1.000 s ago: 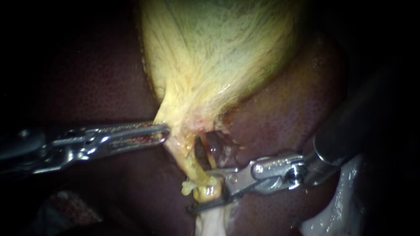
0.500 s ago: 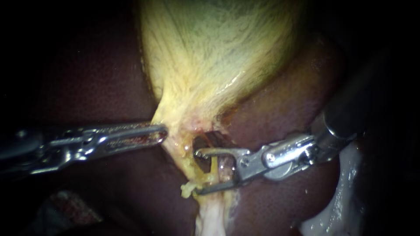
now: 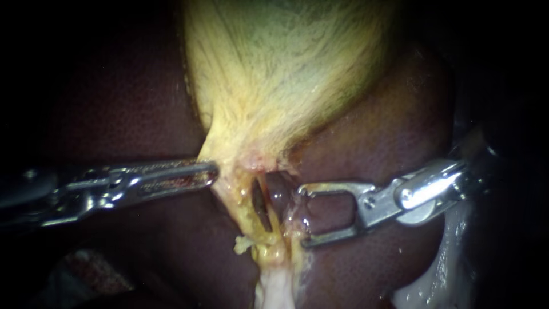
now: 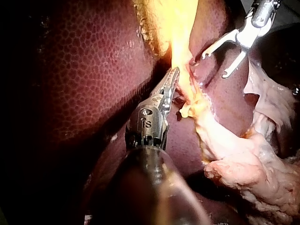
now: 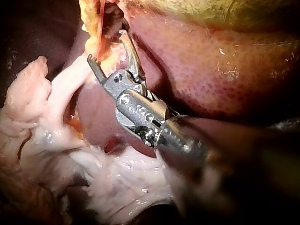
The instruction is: Going back first clip left tube
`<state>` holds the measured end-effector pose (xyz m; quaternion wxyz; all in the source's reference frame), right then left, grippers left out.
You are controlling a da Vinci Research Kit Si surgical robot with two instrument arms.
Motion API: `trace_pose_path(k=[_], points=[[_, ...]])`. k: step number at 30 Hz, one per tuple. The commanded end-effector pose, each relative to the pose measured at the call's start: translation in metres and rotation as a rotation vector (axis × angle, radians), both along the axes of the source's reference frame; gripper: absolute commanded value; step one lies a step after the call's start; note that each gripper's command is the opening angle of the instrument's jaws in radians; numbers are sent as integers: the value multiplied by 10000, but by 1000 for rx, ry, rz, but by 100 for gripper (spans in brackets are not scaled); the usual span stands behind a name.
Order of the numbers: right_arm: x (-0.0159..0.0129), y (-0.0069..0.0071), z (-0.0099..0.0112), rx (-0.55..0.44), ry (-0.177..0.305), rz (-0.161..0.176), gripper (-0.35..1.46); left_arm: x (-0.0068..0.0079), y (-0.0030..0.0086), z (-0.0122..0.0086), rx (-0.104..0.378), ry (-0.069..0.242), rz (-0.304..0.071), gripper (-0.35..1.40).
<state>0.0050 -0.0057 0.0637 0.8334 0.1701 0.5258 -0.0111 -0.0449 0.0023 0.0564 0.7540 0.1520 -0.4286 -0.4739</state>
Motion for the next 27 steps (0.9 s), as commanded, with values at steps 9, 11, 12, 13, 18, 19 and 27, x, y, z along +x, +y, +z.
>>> trace_pose_path(k=[9, 11, 12, 13, 18, 19, 27], points=[[-10, 4, -21, -92, 4, -5, 60, -7, -2, 11, -5, 4, -3, -5], [-11, 4, -22, -118, 12, -17, 60, -10, -4, 15, -8, 5, -4, -5], [-11, 4, -22, -123, 13, -20, 60, -12, -5, 18, -9, 6, -5, -5], [-12, 4, -22, -128, 15, -23, 60, -14, -6, 22, -12, 9, -8, -5], [-18, 5, -22, -143, 21, -32, 60, -25, -8, 39, -14, 4, -1, -5], [-19, 5, -22, -148, 22, -35, 60, -28, -8, 44, -13, 5, 2, -5], [-24, 8, -26, -155, 26, -41, 60, -47, -9, 64, -10, 9, 14, -5]])
